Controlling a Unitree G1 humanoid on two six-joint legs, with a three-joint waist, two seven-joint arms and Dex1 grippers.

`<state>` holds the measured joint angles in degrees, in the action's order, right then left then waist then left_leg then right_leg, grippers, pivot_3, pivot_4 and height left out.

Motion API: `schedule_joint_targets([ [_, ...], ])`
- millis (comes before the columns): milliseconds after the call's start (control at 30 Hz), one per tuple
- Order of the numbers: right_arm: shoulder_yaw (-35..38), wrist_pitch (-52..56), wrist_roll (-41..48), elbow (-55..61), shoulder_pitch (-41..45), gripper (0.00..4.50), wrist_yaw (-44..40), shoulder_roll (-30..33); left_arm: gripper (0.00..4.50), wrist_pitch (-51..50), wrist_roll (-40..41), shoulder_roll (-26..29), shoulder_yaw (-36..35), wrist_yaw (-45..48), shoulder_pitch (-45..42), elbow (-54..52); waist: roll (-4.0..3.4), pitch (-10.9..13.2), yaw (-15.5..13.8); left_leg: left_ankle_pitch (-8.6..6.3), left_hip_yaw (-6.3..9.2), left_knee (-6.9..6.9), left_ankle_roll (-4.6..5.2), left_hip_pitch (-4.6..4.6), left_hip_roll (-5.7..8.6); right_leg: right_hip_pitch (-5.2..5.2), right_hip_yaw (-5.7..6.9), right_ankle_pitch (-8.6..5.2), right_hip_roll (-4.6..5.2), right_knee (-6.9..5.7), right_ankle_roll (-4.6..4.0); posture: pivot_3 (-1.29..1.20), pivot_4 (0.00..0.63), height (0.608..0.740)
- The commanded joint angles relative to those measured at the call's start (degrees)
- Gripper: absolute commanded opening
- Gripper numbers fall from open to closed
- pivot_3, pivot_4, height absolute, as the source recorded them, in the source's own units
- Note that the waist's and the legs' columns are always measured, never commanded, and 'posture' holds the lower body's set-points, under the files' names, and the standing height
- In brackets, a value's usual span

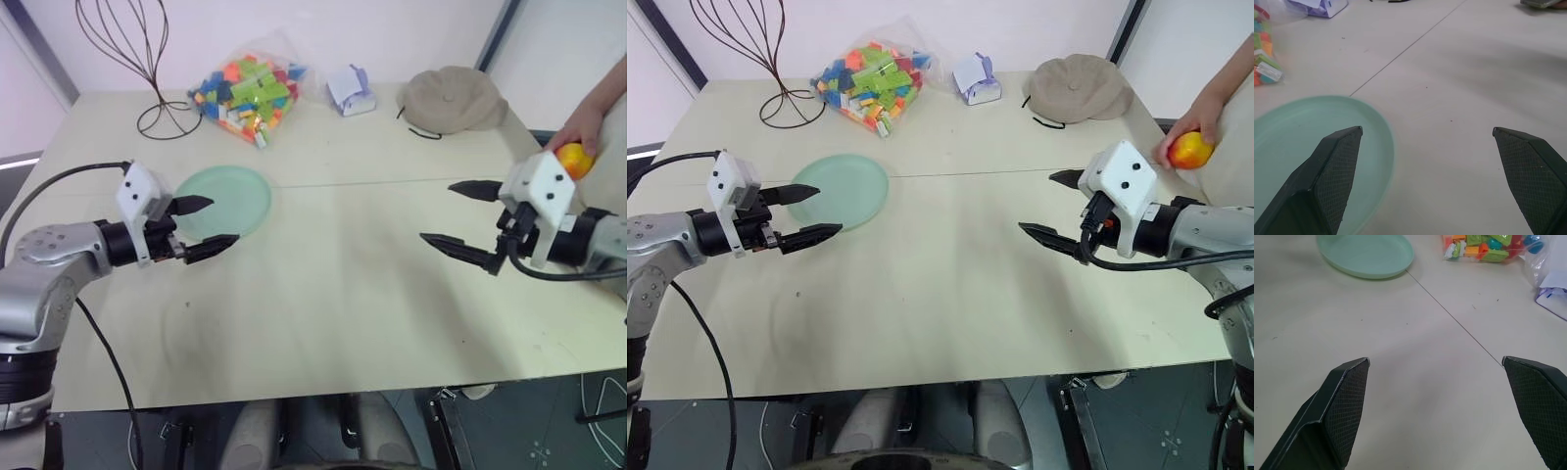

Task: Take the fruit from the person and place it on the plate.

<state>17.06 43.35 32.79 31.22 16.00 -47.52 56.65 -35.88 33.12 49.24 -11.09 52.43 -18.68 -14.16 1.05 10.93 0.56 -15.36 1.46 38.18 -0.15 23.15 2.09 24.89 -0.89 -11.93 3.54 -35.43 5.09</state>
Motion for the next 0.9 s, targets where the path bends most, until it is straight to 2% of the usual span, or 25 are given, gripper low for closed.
schedule_joint_targets([
  [33, 0.9, -0.9, 0.4, 0.5, 1.3, 4.44, 0.3, 0.4, 4.5, 1.0, 0.1, 0.0, -1.2, -0.2, -0.7, -1.3, 0.0, 0.0, 0.0, 0.0, 0.0, 0.0, 0.0, 0.0, 0.0, 0.0, 0.0, 0.0, 0.0, 0.0, 0.0, 0.0, 0.15, 0.74],
  [500, 1.1, -0.4, 0.8, 1.2, 1.2, 4.44, 1.4, 0.1, 4.5, 1.6, -0.3, -0.5, -0.8, -0.6, -1.3, -1.1, 0.0, 0.0, 0.0, 0.0, 0.0, 0.0, 0.0, 0.0, 0.0, 0.0, -0.01, 0.0, 0.0, 0.0, 0.0, 0.0, 0.15, 0.74],
  [900, -0.2, -0.8, 0.8, 0.7, 2.2, 4.44, 1.5, -0.1, 4.5, 12.7, -6.6, -12.3, -2.3, -15.2, -9.4, 2.9, 0.01, 0.0, -0.2, 0.0, 0.0, 0.03, 0.0, -0.01, 0.02, -0.02, -0.01, 0.02, 0.01, -0.03, 0.02, 0.0, 0.15, 0.74],
])
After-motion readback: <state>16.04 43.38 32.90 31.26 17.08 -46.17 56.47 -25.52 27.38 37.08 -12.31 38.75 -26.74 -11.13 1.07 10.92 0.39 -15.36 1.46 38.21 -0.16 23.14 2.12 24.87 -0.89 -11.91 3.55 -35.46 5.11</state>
